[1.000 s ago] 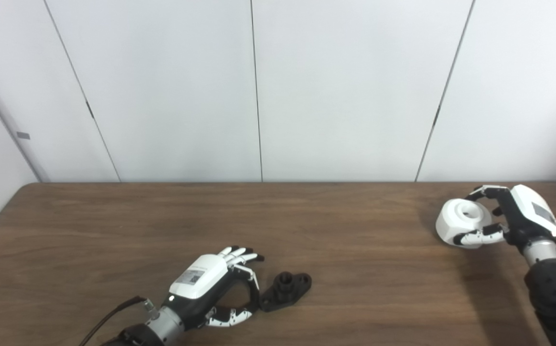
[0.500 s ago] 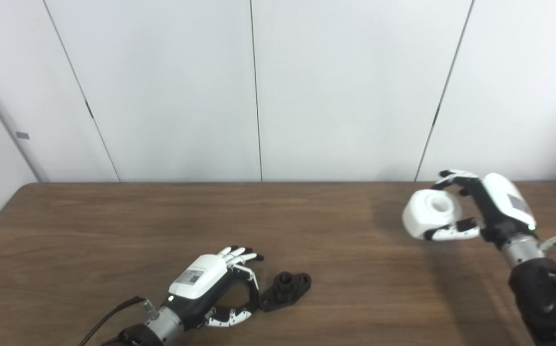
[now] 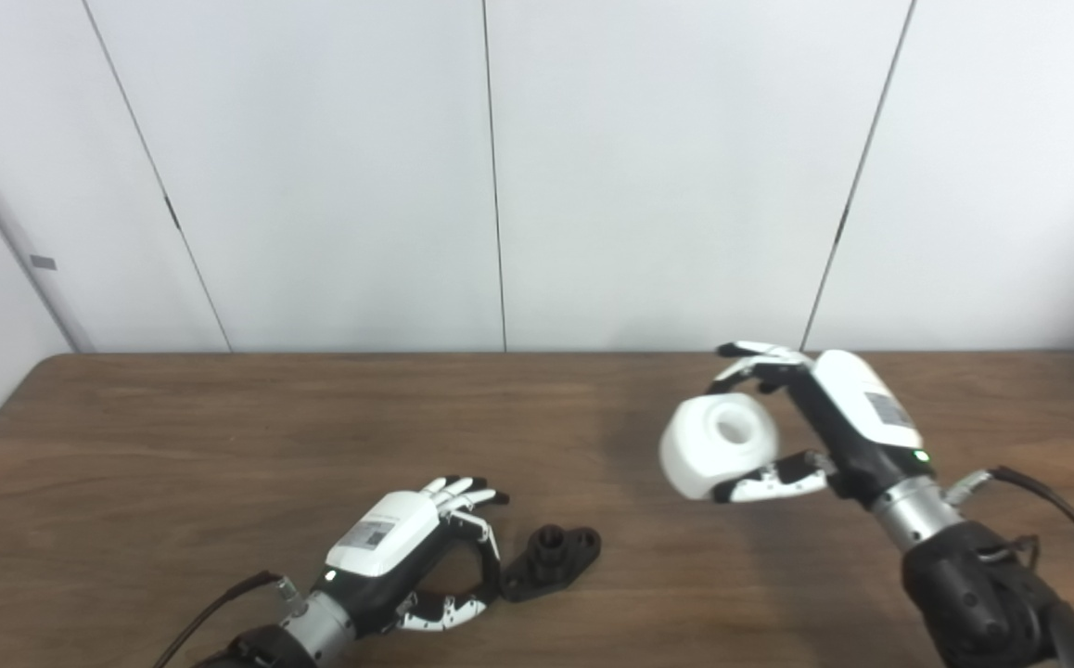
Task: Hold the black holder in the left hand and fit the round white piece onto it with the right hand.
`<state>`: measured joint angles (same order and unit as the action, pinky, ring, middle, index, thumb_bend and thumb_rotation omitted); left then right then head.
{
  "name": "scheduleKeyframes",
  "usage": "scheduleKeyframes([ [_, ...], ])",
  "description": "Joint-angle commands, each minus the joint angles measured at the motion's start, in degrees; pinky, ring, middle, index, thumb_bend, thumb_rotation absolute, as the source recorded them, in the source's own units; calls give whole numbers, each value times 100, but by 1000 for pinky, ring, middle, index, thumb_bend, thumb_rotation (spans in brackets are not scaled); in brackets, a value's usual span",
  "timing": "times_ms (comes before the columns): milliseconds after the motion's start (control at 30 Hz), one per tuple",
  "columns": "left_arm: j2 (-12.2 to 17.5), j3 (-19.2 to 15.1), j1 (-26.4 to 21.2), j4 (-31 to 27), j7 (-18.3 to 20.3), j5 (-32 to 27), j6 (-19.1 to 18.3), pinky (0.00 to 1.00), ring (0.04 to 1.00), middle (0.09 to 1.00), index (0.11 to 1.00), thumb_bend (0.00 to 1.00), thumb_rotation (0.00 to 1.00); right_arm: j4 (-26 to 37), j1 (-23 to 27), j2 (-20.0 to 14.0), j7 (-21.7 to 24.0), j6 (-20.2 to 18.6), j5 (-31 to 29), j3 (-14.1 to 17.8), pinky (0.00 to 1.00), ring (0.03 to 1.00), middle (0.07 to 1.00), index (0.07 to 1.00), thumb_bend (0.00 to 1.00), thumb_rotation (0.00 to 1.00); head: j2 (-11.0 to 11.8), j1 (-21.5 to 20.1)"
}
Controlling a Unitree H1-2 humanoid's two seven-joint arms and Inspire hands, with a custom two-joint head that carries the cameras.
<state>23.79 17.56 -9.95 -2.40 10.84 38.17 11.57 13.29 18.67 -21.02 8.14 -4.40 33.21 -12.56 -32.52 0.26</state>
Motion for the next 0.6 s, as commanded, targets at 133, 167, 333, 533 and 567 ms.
scheduleKeyframes([
  [133, 12, 18, -38, -102, 95, 37, -57, 1000, 969, 913, 483, 514, 51, 295, 210, 177, 241, 193, 166, -205, 644, 839, 824, 481, 503, 140, -3, 22],
  [167, 10, 21, -37, -106, 98, 35, -65, 1000, 970, 913, 483, 514, 51, 271, 221, 199, 256, 250, 174, -237, 647, 837, 822, 481, 503, 140, -4, 27],
  [333, 13, 36, -39, -144, 164, 27, -127, 1000, 974, 918, 484, 513, 51, 244, 253, 297, 353, 324, 172, -339, 663, 834, 815, 481, 503, 140, -8, 43],
  [533, -11, 52, -44, -184, 216, 44, -188, 1000, 978, 923, 483, 513, 50, 254, 259, 426, 449, 426, 148, -490, 702, 853, 822, 481, 502, 144, -10, 96],
  [567, -16, 55, -46, -174, 197, 52, -171, 1000, 977, 923, 483, 513, 50, 252, 256, 447, 460, 450, 145, -508, 705, 853, 822, 481, 502, 144, -9, 104],
])
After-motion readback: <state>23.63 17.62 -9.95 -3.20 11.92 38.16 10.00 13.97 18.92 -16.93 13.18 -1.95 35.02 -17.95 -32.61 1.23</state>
